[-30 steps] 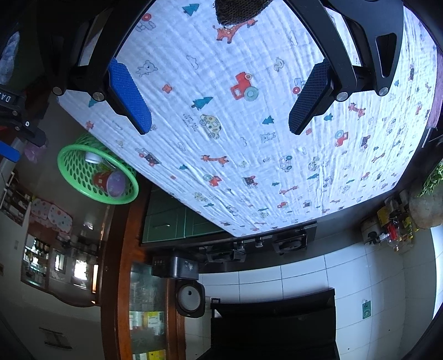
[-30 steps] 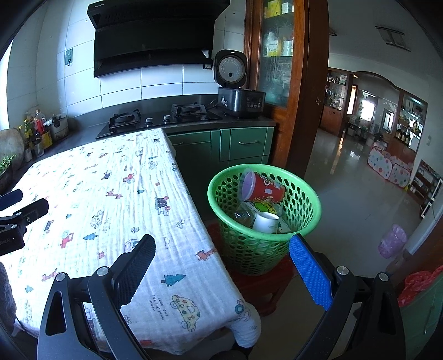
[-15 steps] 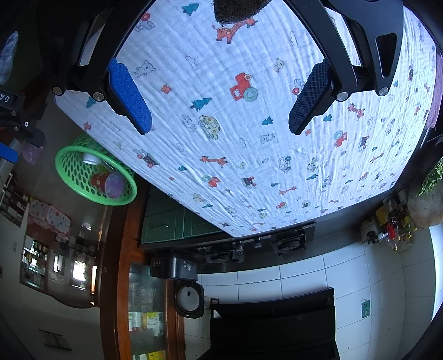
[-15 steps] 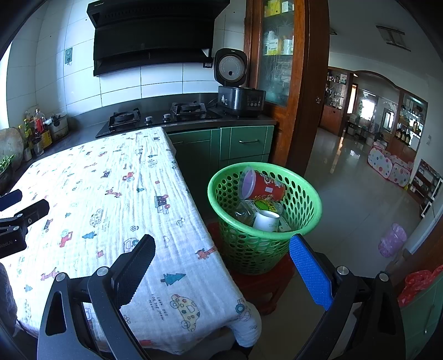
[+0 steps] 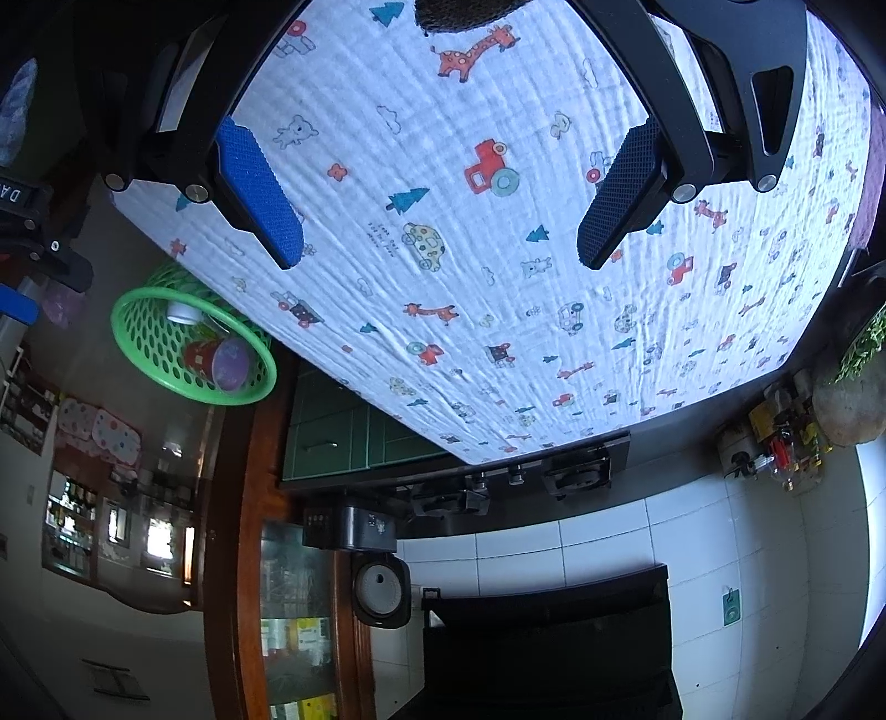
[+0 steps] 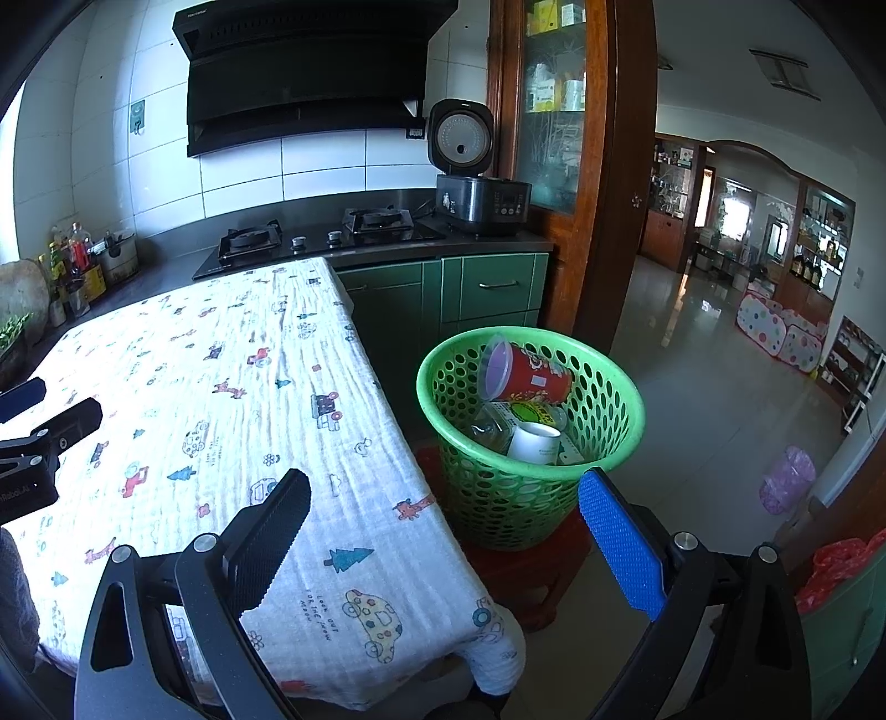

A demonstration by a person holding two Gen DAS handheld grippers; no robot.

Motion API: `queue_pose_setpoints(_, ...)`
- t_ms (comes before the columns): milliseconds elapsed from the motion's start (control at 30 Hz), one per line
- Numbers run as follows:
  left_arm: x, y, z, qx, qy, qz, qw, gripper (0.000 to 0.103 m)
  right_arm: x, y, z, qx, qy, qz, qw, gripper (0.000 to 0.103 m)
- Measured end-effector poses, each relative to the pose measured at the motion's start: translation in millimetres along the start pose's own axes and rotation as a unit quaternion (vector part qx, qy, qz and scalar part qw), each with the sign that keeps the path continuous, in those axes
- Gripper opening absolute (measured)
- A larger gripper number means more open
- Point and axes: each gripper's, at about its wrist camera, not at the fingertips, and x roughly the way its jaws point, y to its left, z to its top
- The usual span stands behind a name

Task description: Collect trash

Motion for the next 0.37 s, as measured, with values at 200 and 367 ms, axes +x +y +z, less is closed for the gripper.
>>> queue_pose_setpoints(200,1.3,-1.2,-1.6,-0.001,0.005,-0.001,1.0,0.098,0.7,0.8,1.2,0.002,0.003,-0.001,1.0,0.094)
queue_pose_setpoints(367,1.4,-1.4,-1.8,0.0,0.005,0.001,1.0,0.098,0.5,1.1,1.4,0.002,0.002,-0.001,1.0,0.094)
